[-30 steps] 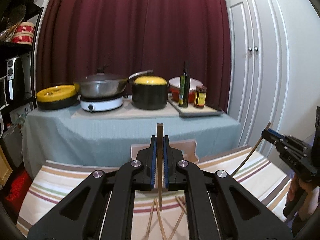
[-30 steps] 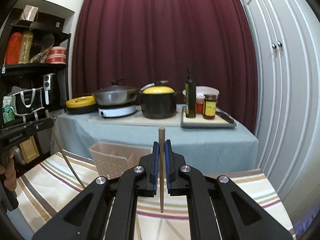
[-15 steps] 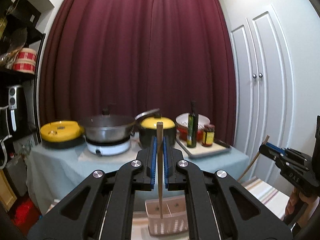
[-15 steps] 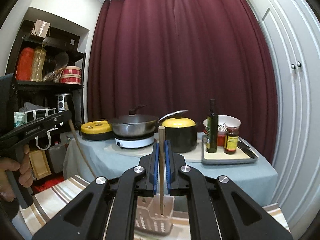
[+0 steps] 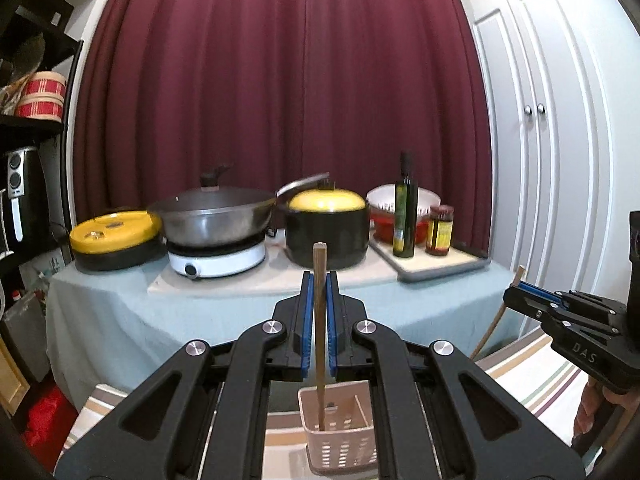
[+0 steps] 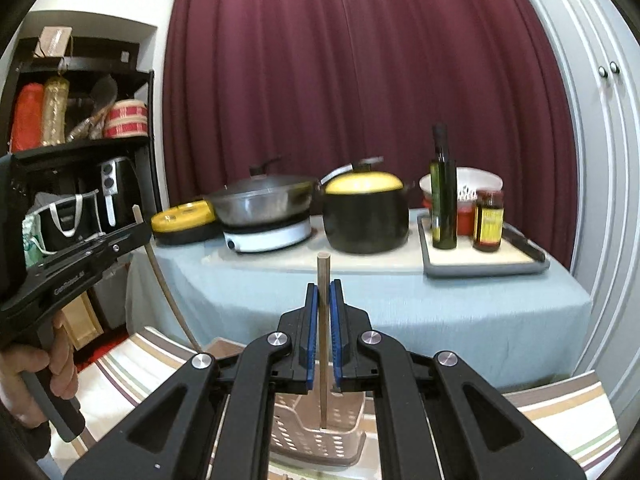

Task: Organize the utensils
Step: 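Lower the chopsticks into the caddy and open both tools, then move both open tools back to the loose chopsticks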

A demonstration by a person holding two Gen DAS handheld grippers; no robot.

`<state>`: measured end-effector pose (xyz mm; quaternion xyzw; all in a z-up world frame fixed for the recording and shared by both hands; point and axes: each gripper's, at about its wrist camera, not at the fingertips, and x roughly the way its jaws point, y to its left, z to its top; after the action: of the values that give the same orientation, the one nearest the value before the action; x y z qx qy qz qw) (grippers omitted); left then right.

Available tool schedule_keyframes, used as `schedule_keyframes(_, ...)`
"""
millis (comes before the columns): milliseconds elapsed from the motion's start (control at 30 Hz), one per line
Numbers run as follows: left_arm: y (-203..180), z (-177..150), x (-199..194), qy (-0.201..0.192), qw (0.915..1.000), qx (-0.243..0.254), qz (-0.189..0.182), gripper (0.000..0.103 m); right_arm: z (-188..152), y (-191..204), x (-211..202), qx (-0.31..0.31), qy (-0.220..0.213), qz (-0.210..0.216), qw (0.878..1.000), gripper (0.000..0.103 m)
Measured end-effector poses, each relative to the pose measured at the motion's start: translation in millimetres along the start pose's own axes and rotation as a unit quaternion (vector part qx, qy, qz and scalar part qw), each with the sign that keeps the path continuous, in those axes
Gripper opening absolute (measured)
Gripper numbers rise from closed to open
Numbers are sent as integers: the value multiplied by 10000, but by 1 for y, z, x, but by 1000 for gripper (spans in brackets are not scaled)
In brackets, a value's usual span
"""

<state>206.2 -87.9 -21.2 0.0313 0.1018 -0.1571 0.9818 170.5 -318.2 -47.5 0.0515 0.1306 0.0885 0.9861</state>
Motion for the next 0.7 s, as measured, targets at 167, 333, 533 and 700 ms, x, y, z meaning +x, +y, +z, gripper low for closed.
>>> schedule_keyframes(167,1,-17,12,240,9997,72,-14,7,-11,-2,12,11,189,-46,9998,7)
schedule_keyframes(333,1,-29,14,348,9993,96,40,16,-14,-1,12,-61,181,-146,9997,21)
schedule_keyframes(533,3,-36,3,380,9992,40,113,48,-12,1,-4,-205,-35,-359,9991,57)
schedule_keyframes(700,2,-38,-17,345,9992,78,201,59,-9,0,-25,-258,-136,-466,9985,64)
